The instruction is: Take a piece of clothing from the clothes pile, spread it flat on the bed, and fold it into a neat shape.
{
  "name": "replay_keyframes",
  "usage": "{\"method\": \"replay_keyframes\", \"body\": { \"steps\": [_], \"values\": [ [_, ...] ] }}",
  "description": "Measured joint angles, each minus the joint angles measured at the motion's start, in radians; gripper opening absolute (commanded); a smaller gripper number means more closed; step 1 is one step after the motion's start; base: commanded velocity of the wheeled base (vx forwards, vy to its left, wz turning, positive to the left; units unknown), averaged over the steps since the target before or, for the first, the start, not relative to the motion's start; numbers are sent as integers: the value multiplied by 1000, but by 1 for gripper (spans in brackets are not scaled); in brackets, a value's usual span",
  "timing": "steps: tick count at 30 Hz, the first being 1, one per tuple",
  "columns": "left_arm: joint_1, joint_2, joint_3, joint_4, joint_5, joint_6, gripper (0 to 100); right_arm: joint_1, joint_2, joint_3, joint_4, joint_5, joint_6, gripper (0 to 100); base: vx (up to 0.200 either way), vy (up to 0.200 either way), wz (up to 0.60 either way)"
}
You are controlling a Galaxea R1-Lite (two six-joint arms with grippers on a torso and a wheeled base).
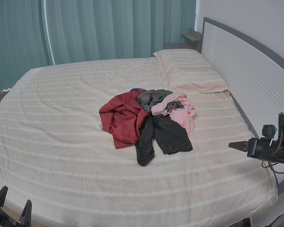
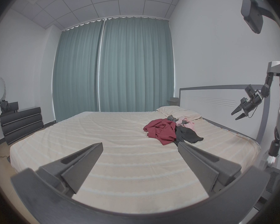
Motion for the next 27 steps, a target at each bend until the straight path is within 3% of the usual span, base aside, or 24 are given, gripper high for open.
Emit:
{"method": "replay_keyframes", "body": {
  "steps": [16, 21, 27],
  "values": [
    [0, 0, 0, 0, 0, 0, 100, 112, 490, -219, -268, -221, 168, 100, 0, 0, 0],
    [0, 0, 0, 0, 0, 0, 100, 135, 634, -357, -284, -255, 242, 100, 0, 0, 0],
    [0, 0, 0, 0, 0, 0, 100, 161, 757, -470, -289, -268, 264, 100, 0, 0, 0]
  ]
}}
